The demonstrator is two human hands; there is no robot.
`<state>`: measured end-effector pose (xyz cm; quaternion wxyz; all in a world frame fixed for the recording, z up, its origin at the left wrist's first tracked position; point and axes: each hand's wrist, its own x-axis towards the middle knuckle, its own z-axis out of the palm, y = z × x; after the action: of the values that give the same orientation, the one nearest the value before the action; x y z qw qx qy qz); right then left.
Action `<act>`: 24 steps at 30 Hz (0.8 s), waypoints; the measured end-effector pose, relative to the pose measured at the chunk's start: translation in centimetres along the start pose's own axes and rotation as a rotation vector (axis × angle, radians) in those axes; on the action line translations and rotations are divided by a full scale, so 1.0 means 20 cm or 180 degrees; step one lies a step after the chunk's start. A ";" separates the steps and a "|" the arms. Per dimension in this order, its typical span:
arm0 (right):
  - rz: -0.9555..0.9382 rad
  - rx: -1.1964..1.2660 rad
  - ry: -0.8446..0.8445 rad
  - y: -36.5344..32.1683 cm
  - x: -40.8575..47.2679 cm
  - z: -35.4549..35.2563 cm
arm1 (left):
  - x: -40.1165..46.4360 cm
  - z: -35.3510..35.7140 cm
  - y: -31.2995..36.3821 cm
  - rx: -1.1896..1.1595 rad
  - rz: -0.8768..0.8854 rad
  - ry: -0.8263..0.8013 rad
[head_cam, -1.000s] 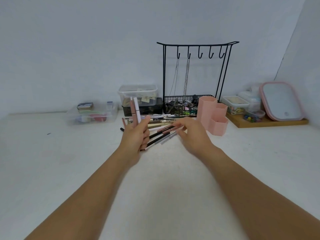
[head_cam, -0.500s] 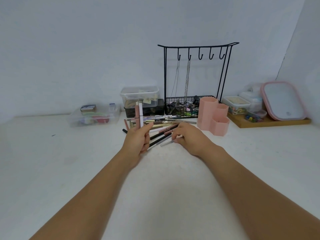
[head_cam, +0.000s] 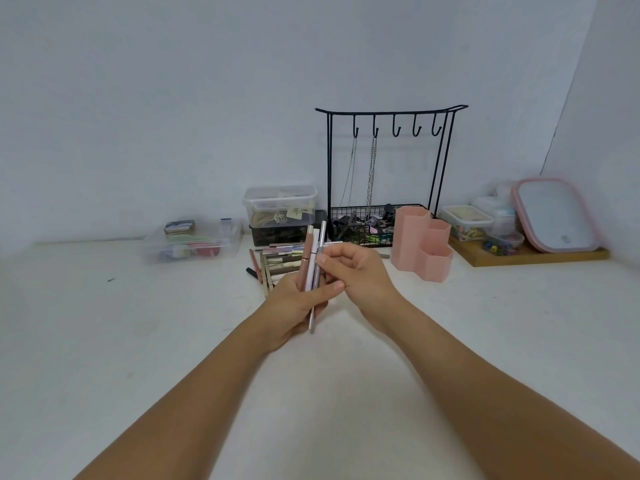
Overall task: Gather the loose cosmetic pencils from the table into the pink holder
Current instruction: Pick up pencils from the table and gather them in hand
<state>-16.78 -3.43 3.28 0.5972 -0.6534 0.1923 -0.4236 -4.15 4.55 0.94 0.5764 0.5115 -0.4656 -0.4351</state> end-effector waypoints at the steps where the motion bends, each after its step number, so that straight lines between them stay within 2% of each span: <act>1: 0.0050 0.0083 -0.0010 0.02 0.00 0.00 | 0.01 0.00 0.00 0.0034 -0.0035 -0.0004; 4: 0.0111 0.0221 -0.0097 0.06 0.03 -0.01 | 0.02 0.00 0.00 0.0131 -0.0074 0.0027; 6: -0.0084 -0.0082 0.0031 0.07 0.06 -0.05 | 0.03 -0.01 0.01 0.0093 -0.0047 0.0172; 9: -0.0437 -0.1699 0.0595 0.11 0.09 -0.17 | 0.05 -0.05 0.05 -0.0361 0.0075 0.0723; 10: -0.0514 -0.2267 0.0581 0.13 0.09 -0.20 | 0.06 -0.07 0.06 -0.0499 0.0076 0.0880; 13: -0.0454 -0.3186 -0.0089 0.17 0.08 -0.25 | 0.06 -0.13 0.06 -0.0539 0.0015 0.1211; 16: -0.0490 -0.3380 -0.0481 0.17 0.08 -0.22 | 0.05 -0.14 0.06 -0.0438 -0.0096 0.1481; 20: -0.0291 -0.3496 -0.0535 0.16 0.08 -0.21 | 0.06 -0.13 0.05 -0.0346 -0.0143 0.1574; 24: -0.0276 -0.3533 -0.0624 0.14 0.09 -0.22 | 0.07 -0.12 0.04 -0.0297 -0.0164 0.1447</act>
<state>-18.47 -8.05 0.92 0.1612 -0.9131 0.3028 -0.2204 -1.59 3.75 1.67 0.6782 0.5809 -0.2900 -0.3442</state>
